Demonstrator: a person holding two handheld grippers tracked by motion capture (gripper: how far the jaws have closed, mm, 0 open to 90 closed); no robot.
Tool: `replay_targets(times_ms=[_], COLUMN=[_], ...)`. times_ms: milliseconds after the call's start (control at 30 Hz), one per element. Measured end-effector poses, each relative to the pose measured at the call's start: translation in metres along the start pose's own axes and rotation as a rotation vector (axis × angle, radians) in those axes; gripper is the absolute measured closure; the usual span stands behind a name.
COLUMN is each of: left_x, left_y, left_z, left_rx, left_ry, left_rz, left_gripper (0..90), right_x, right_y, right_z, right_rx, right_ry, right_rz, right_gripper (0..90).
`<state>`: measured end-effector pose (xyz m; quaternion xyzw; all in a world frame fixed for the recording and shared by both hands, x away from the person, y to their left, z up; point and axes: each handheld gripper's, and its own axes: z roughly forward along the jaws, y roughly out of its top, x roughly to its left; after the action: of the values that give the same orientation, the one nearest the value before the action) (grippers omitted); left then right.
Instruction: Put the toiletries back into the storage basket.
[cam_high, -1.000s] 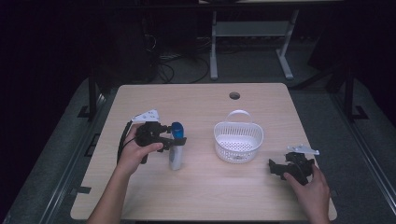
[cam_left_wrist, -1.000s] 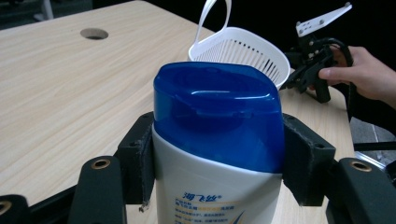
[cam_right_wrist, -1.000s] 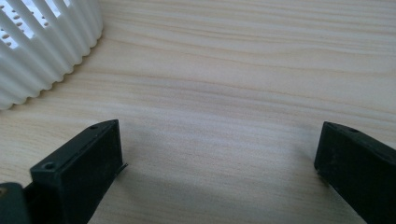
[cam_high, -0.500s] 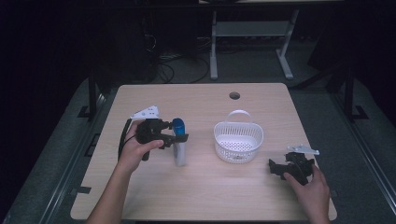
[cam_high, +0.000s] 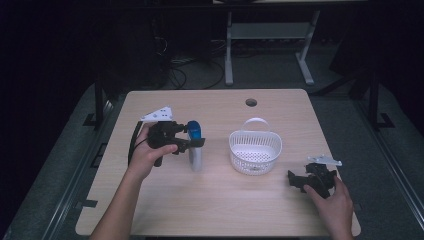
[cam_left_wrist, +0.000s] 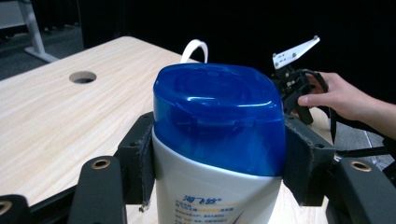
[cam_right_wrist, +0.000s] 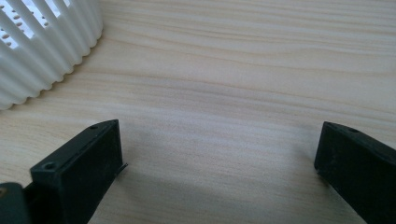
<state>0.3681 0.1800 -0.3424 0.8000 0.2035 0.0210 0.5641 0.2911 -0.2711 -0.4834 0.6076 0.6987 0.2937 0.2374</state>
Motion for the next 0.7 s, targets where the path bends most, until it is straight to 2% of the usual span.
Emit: replay_targets(times_ms=[300, 700], left_x=[-0.004, -0.007], left_y=[0.022, 0.043], left_z=[0.008, 0.016], left_rx=[-0.020, -0.034], left_ry=[-0.024, -0.037], left_rz=[0.028, 0.053], left_gripper=[37.2, 37.2], right_x=[0.000, 0.000], right_y=[0.000, 0.000], right_z=[0.000, 0.000], right_rx=[0.001, 0.001], right_ry=[0.001, 0.001], right_rz=[-0.001, 0.000], right_gripper=[0.4, 0.4])
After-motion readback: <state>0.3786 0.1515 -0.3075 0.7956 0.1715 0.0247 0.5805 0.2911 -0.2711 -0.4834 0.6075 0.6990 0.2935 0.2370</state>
